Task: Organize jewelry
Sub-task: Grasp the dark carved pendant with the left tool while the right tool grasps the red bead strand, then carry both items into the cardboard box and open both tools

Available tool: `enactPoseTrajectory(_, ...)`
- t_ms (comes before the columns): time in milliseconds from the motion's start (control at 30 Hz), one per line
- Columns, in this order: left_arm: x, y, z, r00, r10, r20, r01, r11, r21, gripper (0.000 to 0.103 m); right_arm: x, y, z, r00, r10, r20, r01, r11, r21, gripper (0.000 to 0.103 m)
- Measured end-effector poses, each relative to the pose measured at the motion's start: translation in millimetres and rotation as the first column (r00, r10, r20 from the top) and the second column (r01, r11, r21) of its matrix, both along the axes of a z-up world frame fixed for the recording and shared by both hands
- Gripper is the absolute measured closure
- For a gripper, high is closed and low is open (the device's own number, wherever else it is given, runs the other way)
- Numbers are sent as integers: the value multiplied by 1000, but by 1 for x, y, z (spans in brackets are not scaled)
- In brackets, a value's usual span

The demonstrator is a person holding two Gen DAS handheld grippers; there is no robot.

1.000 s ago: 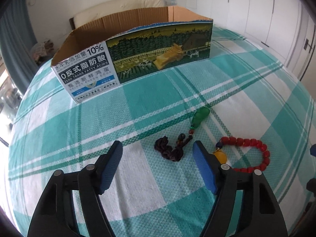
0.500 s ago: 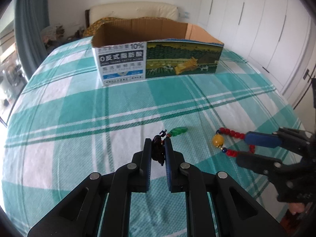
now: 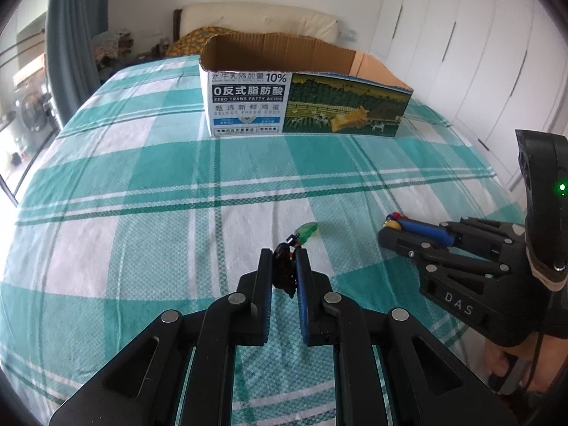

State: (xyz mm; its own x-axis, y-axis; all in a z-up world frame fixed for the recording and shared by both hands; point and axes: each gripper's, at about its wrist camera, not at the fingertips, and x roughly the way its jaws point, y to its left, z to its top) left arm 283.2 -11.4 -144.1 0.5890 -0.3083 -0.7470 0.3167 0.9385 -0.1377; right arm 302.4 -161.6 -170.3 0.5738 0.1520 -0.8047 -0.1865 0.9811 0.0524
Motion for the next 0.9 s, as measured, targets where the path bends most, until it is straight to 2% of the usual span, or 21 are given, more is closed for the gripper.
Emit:
enactPoseTrajectory(100, -3, 5, 8, 1000, 7, 5, -7, 1000, -21, 92, -5, -16, 12, 1000, -20, 14, 18, 995, 99, 85)
enactPoseTrajectory(267, -5, 9, 27, 1000, 15, 11, -14, 998, -67, 92, -22, -55, 49, 999, -44, 27, 35, 958, 286, 85)
enactPoseTrajectory(400, -5, 9, 49, 1000, 3, 23, -1, 995, -102, 92, -32, -77, 75, 998, -54, 36, 37, 929, 367, 85)
enactPoseTrajectory(500, -4, 7, 67, 999, -10, 37, 15, 992, -127, 92, -36, -86, 93, 997, -44, 63, 17, 925, 380, 85)
enactPoseTrajectory(667, 5, 1, 95, 998, -33, 48, 40, 986, -160, 92, -35, -94, 121, 993, -7, 117, -30, 949, 312, 85)
enactPoseTrajectory(900, 37, -3, 135, 996, -23, 86, 38, 983, -181, 92, -10, -122, 162, 983, -15, 180, -42, 950, 308, 85)
